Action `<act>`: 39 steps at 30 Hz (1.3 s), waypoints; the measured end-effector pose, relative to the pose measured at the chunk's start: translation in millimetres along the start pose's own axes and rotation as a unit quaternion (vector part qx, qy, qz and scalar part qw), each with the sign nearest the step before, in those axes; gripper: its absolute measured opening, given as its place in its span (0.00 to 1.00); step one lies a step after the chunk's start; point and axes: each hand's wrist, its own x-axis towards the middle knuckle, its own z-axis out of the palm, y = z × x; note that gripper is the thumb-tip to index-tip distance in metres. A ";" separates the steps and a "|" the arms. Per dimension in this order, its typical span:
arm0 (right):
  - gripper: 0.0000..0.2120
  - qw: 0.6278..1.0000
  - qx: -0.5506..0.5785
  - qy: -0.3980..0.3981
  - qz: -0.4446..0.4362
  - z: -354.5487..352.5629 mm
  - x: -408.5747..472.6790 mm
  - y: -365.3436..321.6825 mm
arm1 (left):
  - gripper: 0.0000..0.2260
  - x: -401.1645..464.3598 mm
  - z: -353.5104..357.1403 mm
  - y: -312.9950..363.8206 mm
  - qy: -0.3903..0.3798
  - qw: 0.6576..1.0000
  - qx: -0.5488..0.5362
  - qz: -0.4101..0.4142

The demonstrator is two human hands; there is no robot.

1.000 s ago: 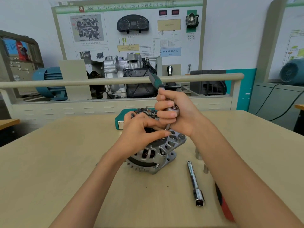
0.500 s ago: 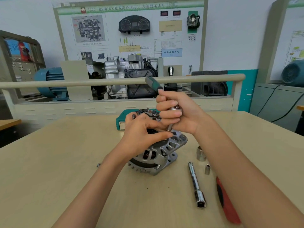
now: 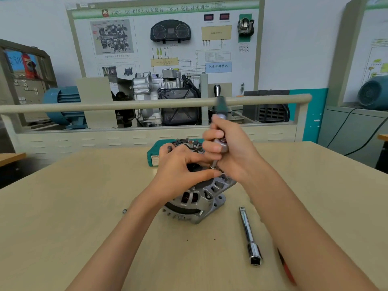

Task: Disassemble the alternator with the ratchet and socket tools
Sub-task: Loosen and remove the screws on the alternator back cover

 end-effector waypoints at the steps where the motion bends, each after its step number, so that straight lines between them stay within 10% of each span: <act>1: 0.14 0.998 -0.028 -0.047 0.031 0.5 -0.1 -2.1 | 0.10 -0.5 -1.1 -0.4 0.000 1.000 -0.004 0.000; 5: 0.15 0.991 -0.079 -0.094 0.045 2.7 -4.4 -1.1 | 0.09 -1.0 -2.9 0.4 -0.011 1.000 -0.024 -0.012; 12: 0.12 0.948 0.106 0.194 -0.230 9.1 -13.3 28.6 | 0.07 -1.5 1.4 0.7 -0.010 1.000 -0.020 -0.012; 23: 0.14 0.996 -0.016 -0.067 0.063 0.7 1.3 -8.1 | 0.03 0.7 -1.2 -0.1 -0.020 0.999 -0.016 -0.019; 30: 0.12 0.949 0.085 0.191 -0.237 10.5 -14.8 29.0 | 0.08 -1.2 -0.8 1.0 -0.021 0.999 -0.025 -0.003; 39: 0.15 0.991 -0.001 -0.099 0.089 -10.8 8.1 -12.7 | 0.04 1.1 -2.5 2.6 -0.036 0.999 -0.014 -0.031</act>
